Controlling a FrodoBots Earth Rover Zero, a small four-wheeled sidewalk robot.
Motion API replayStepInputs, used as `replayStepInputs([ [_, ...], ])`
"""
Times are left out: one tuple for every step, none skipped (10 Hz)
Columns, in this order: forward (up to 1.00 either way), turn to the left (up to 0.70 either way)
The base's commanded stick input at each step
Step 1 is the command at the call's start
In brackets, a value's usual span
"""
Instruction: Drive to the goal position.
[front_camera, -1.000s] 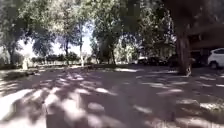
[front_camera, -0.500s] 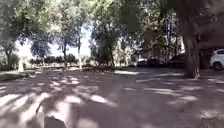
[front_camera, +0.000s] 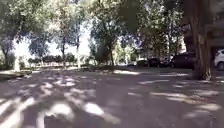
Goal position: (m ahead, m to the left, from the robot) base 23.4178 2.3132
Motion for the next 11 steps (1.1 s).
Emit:
replayStepInputs([
  [0.85,0.33],
  [0.85,0.34],
  [0.85,0.34],
  [0.85,0.34],
  [0.85,0.34],
  [0.85,0.34],
  [0.85,0.34],
  [0.85,0.15],
  [0.85,0.00],
  [0.85,0.00],
  [0.85,0.00],
])
